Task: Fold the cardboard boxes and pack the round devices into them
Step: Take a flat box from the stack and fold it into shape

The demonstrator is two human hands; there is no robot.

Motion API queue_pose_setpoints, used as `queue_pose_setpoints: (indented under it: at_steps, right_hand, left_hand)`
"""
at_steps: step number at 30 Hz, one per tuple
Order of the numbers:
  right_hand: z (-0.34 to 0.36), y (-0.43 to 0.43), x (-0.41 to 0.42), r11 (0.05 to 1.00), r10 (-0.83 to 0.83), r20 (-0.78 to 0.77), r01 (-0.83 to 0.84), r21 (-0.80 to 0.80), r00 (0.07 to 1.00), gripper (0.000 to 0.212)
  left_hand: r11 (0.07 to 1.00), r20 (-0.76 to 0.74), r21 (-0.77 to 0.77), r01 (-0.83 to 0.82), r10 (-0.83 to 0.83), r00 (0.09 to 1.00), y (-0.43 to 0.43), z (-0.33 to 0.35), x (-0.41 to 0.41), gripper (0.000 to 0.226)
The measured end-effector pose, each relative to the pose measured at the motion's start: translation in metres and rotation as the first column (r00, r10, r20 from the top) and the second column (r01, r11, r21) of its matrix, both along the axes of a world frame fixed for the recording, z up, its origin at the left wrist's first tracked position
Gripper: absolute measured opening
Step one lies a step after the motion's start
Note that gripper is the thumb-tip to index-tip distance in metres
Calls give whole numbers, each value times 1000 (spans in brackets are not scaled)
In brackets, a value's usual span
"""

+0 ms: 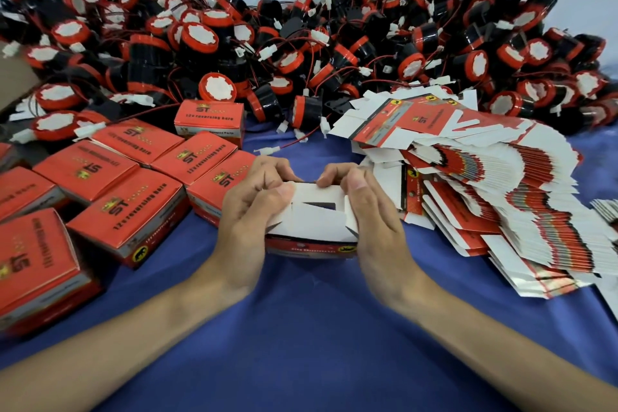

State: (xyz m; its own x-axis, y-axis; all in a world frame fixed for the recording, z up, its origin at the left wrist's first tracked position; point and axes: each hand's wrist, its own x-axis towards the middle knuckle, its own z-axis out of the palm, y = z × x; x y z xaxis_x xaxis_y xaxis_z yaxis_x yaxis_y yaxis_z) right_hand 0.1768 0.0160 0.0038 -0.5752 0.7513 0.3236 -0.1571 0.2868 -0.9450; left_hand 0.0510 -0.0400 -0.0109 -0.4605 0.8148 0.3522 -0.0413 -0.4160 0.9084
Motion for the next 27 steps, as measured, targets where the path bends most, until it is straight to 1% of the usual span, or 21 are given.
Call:
queue_pose_setpoints:
  at_steps: [2,3,6,8,10,12,13,15,19,21,24,25,27]
  right_hand:
    - [1,-2,-1,999,34,-12,-34,-12,999,25]
    - [2,-2,-2,998,43,-18,-44,-39,999,24]
    - [5,0,-3,983,46,-56,-56,-174,997,20]
    - [7,1,-3,967,53,-76,-70,-246,996,18]
    - [8,0,-4,954,53,-80,-74,-290,995,20]
    - [8,-1,-5,947,39,-79,-62,-317,996,25]
    - [8,-1,-4,946,26,-80,-50,-321,996,27]
    - [8,0,-4,948,3,-69,-25,-318,998,28]
    - [9,1,-3,955,16,-16,-20,-297,1000,36]
    - [12,1,-3,954,38,12,-33,-297,999,37]
    - [17,2,-5,970,50,69,-32,-242,996,30]
    - [18,2,-6,978,41,84,-23,-209,996,31]
    - [20,3,-7,987,20,76,-8,-161,997,39]
  left_hand:
    - [1000,36,-20,-22,22,999,0,-1,-1,19]
    - [999,29,-20,-32,32,999,1,-1,-1,18]
    - [998,-79,28,-56,58,995,1,-1,-1,14]
    - [993,-134,89,-82,94,987,1,0,1,13]
    - [968,-260,193,-161,209,943,0,0,3,18]
    - [938,-415,292,-187,300,859,-1,-2,5,31]
    - [937,-457,311,-162,296,839,-1,-3,5,36]
    - [950,-493,298,-93,237,837,-1,-4,3,34]
    - [969,-518,246,1,130,845,-1,-6,-5,13]
    - [976,-512,215,27,89,854,-1,-5,-8,8]
    - [978,-531,205,32,84,843,-1,-3,-9,7]
    - [977,-549,212,38,87,831,-1,-3,-9,7]
    - [972,-571,234,37,106,814,-1,-3,-6,7]
